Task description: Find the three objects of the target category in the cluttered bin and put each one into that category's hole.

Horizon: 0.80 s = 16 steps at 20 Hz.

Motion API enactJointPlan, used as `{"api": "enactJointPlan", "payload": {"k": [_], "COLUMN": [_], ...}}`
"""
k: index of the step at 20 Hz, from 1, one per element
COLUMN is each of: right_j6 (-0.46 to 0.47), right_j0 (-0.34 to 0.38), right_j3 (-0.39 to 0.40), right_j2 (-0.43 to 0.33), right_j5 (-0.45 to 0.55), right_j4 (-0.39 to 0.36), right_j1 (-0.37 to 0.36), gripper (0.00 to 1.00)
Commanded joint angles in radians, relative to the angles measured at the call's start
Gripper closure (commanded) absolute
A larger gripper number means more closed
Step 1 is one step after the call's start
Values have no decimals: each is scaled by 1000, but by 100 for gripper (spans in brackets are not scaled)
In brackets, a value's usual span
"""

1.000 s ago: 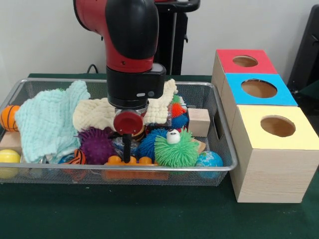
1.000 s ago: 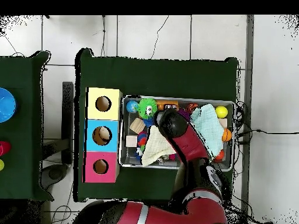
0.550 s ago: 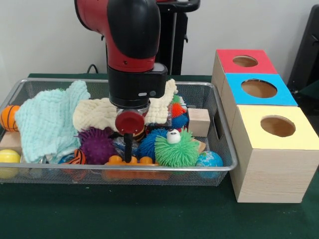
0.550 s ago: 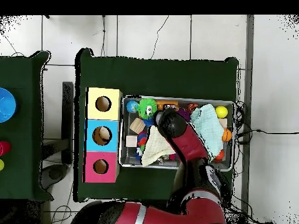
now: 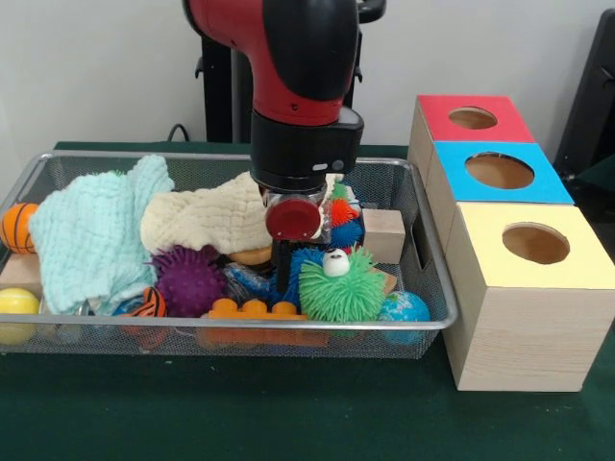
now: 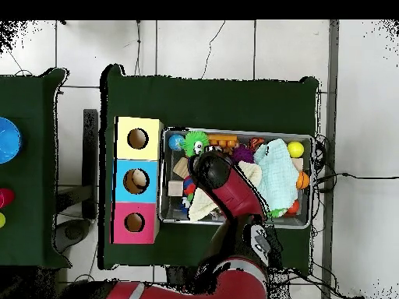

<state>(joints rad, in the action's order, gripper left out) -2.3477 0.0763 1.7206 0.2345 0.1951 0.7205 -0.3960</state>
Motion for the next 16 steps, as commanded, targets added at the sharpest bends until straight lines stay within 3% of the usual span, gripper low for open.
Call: {"api": "enactJointPlan", "payload": {"k": [1,16], "right_j6": [-214,-185], "right_j0": [24,39], "right_j3": [58,15], "right_j2": [-22,-14], "right_j5": [70,67], "right_j4": [27,15], "right_j1": [29,60], "gripper": [0,0]}}
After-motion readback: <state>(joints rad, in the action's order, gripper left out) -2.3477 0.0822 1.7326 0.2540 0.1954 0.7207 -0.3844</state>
